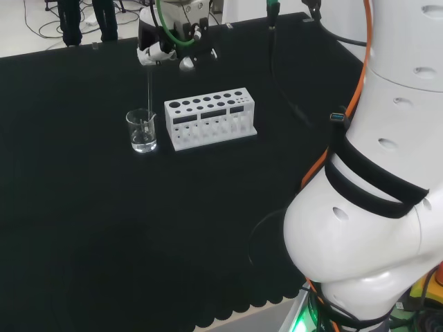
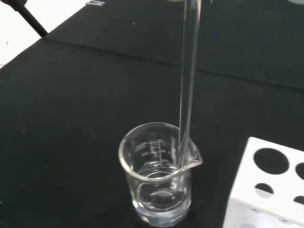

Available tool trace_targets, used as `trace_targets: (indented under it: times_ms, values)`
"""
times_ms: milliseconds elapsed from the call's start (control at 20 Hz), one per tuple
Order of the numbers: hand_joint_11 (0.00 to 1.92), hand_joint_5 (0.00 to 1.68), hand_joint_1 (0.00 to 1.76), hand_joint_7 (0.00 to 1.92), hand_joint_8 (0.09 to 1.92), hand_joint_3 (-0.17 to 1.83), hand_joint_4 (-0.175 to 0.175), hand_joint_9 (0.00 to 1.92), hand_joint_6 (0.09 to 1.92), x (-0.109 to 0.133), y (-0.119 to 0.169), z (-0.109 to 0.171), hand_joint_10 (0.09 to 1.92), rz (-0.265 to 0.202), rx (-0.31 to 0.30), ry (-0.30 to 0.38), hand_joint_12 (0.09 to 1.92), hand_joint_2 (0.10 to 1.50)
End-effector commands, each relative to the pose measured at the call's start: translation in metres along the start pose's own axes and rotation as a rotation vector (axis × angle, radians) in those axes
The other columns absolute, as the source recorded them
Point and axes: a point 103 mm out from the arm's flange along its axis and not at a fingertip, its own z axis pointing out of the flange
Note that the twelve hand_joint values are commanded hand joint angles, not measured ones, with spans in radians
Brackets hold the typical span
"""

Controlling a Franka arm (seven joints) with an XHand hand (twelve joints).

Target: Stir in the beaker to the left of the white test tube rack with the glass rod.

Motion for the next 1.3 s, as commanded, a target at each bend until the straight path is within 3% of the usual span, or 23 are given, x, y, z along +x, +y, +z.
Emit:
trace_targets:
  times_ms: [50,350,750,1050,1300]
  values:
    - [1.64,1.4,1.32,1.29,0.79,-0.17,-0.175,1.67,0.09,0.037,-0.003,-0.002,0.67,-0.04,0.002,-0.007,0.57,1.07]
    - [1.64,1.4,1.32,1.29,0.8,-0.17,-0.175,1.67,0.09,0.038,0.012,0.005,0.67,-0.044,0.013,-0.005,0.57,1.07]
    - [1.64,1.4,1.32,1.29,0.79,-0.17,-0.175,1.67,0.09,0.007,0.026,0.001,0.67,-0.027,0.01,-0.008,0.58,1.07]
    - [1.64,1.4,1.32,1.29,0.8,-0.17,-0.175,1.67,0.09,-0.001,0.006,-0.001,0.67,-0.002,0.006,-0.031,0.58,1.07]
    - [1.64,1.4,1.32,1.29,0.8,-0.17,-0.175,1.67,0.09,0.02,-0.017,-0.004,0.67,-0.01,0.0,-0.039,0.58,1.07]
